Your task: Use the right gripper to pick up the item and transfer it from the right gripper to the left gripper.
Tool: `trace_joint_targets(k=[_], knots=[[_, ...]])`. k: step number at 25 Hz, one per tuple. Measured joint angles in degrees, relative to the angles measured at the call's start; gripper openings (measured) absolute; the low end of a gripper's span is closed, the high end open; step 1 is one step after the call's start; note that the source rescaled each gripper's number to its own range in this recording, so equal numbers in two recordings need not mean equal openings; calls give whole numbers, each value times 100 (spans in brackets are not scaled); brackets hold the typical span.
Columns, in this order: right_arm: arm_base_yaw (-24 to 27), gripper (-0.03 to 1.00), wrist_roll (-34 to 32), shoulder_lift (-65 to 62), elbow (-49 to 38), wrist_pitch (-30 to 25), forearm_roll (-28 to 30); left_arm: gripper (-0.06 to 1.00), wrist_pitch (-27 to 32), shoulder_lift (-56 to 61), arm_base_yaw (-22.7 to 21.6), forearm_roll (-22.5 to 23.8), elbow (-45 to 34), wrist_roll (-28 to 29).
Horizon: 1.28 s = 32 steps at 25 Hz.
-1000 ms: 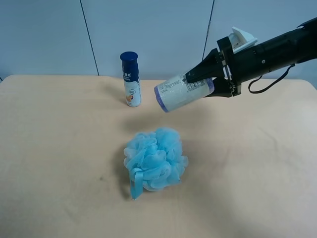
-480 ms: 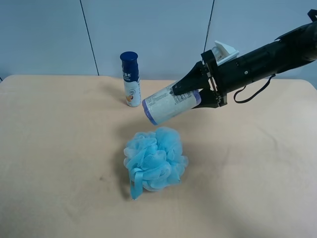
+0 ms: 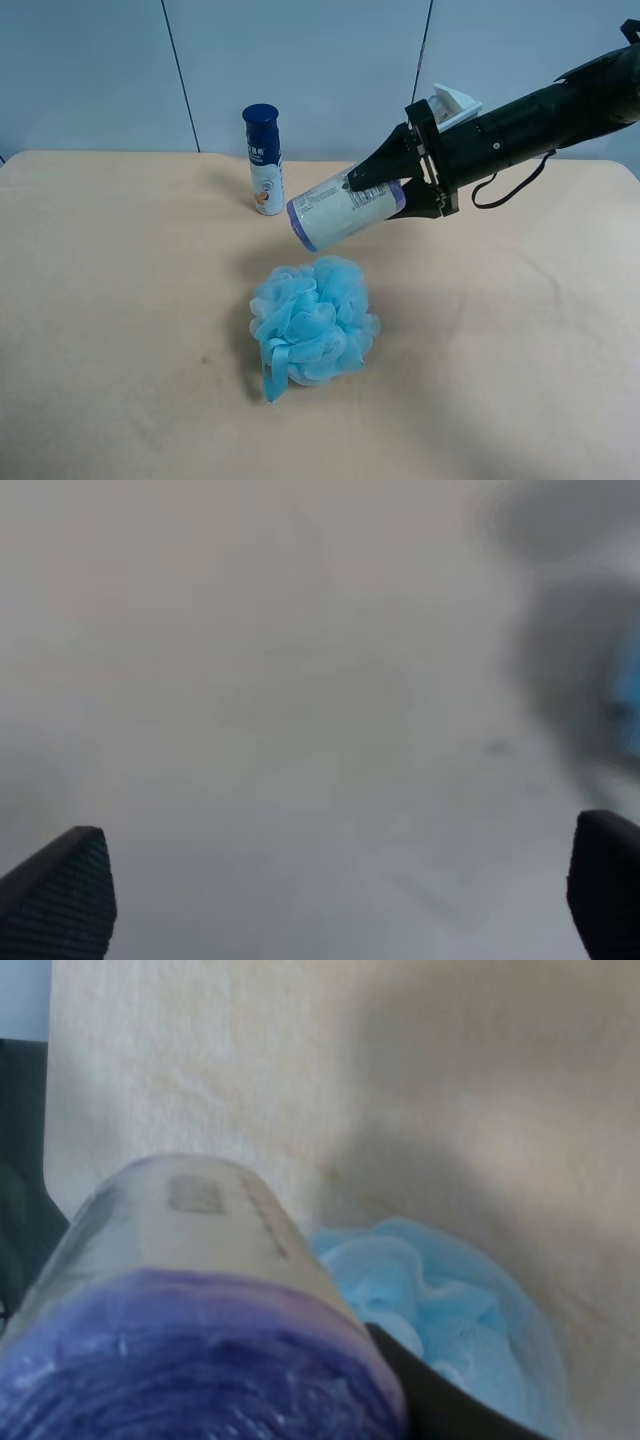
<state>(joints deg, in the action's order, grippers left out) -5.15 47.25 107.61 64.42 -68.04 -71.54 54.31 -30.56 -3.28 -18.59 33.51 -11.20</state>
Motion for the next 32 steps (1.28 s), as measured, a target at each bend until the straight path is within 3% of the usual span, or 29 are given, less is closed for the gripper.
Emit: trace_joint_targets(k=[9, 15, 20, 27, 32], knots=[[0, 1, -12, 0, 0, 0, -11, 74, -249, -1747, 0, -2830, 42, -2450], [0, 1, -12, 0, 0, 0, -34, 74, 22, -3101, 0, -4335, 47, -4019], [0, 1, -12, 0, 0, 0, -43, 74, 280, -4310, 0, -5080, 47, -5040], [0, 1, 12, 0, 0, 0, -45, 74, 584, -5699, 0, -6229, 51, -5943], [0, 1, 12, 0, 0, 0, -98, 74, 1108, -6224, 0, -6742, 140, -6492]])
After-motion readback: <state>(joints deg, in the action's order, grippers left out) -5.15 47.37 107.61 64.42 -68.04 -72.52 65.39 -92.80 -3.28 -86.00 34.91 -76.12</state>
